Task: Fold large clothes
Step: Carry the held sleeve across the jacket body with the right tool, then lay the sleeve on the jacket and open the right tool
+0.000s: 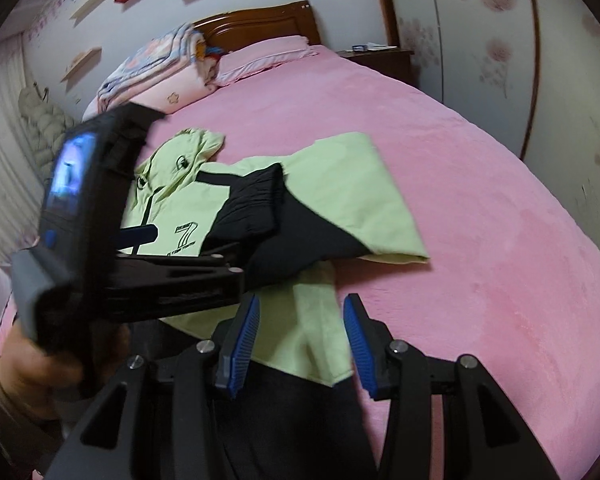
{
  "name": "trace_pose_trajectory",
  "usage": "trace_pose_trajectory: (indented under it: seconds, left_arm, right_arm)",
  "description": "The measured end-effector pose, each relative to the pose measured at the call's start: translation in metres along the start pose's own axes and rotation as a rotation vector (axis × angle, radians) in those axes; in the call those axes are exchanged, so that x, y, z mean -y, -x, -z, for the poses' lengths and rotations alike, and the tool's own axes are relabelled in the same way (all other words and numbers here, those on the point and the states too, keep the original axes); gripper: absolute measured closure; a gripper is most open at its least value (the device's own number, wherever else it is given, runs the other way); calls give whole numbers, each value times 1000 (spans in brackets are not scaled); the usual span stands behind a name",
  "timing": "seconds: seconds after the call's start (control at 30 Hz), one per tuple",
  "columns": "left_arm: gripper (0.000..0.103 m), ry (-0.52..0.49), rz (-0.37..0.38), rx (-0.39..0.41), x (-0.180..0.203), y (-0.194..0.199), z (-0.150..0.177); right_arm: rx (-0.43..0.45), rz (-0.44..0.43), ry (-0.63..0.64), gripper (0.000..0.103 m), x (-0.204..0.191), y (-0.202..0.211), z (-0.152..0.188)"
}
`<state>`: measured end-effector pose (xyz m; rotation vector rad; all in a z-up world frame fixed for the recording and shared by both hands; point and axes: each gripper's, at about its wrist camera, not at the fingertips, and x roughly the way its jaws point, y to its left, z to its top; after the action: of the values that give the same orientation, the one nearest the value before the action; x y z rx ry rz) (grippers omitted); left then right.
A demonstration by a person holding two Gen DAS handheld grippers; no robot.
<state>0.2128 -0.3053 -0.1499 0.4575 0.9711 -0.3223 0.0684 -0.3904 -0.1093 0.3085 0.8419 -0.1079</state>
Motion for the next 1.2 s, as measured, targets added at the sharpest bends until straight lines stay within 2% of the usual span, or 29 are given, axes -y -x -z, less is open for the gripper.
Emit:
trace_pose_trajectory:
  seconds: [0.07, 0.17, 0.2, 0.23, 0.27, 0.3, 0.37, 0.43, 0.63, 0.73, 0.93, 1.1, 1.13, 1.17, 1.2]
  left_arm:
    - [0, -12, -41, -25, 4, -8, -5]
    - [4, -39, -64, -13, 10, -15, -15]
    - [24, -45, -60, -5, 12, -16, -18]
    - [65, -53, -36, -8, 13, -19, -22]
    - [91, -46, 4, -40, 12, -23, -26]
    - [98, -23, 36, -70, 8, -27, -29]
    - [99, 49, 107, -55, -7, -21, -34]
    - [100, 81, 118, -11, -20, -9, -38]
    - [101, 145, 72, 146, -96, 42, -60]
    - [100, 190, 67, 196, -137, 62, -70]
    - [100, 261, 59, 261, -196, 78, -72]
    - [100, 266, 36, 293, -222, 82, -65]
    - [100, 275, 34, 300, -228, 82, -62]
    - [100, 284, 34, 304, -232, 81, -58]
    - [100, 297, 35, 307, -237, 79, -53]
  right_arm:
    - [3, 2, -13, 59, 6, 1, 2]
    - [1, 5, -28, 59, 11, 1, 5]
    - [-1, 7, -32, 59, 12, 0, 6]
    - [-4, 9, -37, 59, 13, 0, 7]
    - [-6, 11, -42, 59, 16, 0, 8]
    - [-7, 13, -45, 59, 16, -1, 8]
    - [-12, 21, -49, 59, 19, -1, 8]
    - [-20, 31, -49, 59, 21, -4, 8]
    - [-70, 7, -91, 59, 29, -23, 3]
    - [-85, -12, -100, 59, 28, -35, -3]
    - [-88, -20, -69, 59, 8, -64, -27]
    - [-85, 33, -32, 59, -7, -92, -48]
    - [-77, 40, -20, 68, -9, -95, -50]
    - [-60, 65, 0, 83, -13, -95, -53]
    - [-56, 80, 18, 83, -17, -96, -54]
